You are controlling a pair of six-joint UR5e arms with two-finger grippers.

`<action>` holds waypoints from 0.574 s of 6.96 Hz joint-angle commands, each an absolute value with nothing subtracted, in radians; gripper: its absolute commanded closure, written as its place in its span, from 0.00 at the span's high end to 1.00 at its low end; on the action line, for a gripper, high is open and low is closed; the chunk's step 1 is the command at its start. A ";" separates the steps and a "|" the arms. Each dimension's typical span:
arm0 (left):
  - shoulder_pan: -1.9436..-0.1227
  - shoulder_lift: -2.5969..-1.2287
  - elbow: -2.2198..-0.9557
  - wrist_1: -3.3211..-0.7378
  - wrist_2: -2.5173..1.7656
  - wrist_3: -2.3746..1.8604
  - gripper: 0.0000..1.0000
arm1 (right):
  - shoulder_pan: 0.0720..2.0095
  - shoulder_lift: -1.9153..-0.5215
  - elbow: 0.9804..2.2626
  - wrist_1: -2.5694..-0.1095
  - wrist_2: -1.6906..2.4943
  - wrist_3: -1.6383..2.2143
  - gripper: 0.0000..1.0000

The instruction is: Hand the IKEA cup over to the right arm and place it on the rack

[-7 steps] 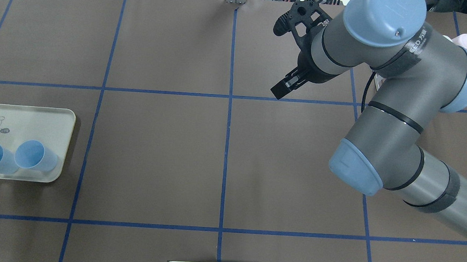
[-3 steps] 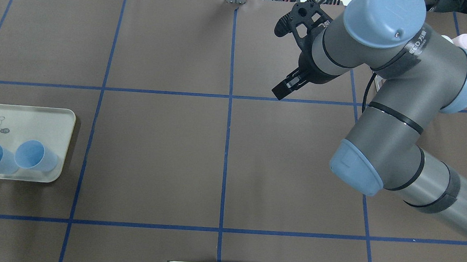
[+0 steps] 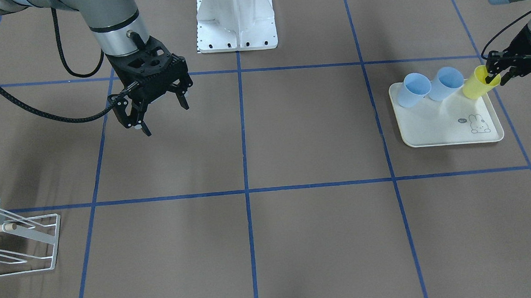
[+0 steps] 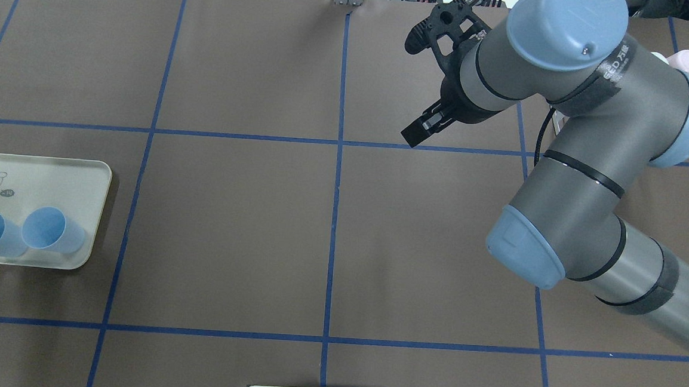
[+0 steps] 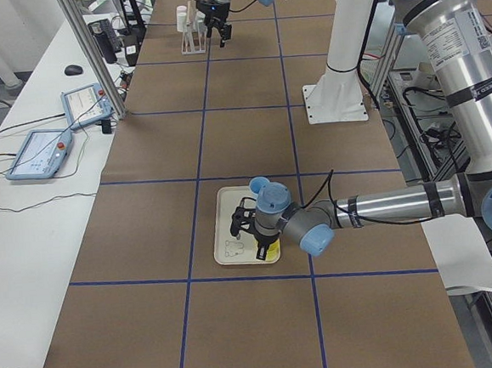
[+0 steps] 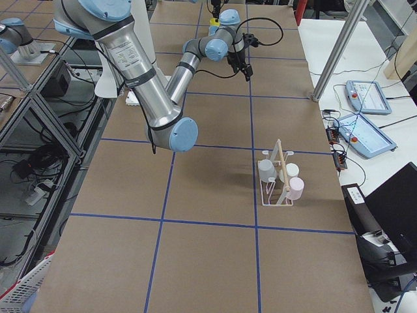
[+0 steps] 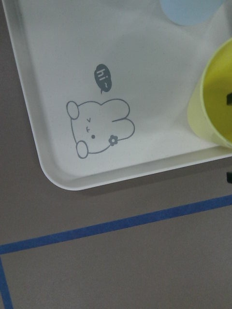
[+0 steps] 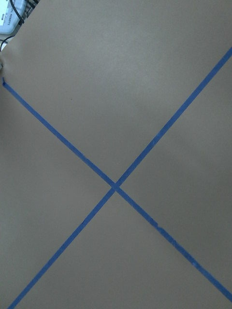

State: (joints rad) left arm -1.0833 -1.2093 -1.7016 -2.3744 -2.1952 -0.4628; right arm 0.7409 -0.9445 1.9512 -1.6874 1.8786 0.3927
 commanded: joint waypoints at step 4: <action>-1.230 -1.281 -1.735 -2.301 -2.359 -0.456 0.00 | 0.697 -0.940 1.944 -1.684 1.809 0.394 1.00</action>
State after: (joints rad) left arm -1.1699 -1.2529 -1.7151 -2.3435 -2.3184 -0.4560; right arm 0.7166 -0.9416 1.9449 -1.6860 1.8425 0.3930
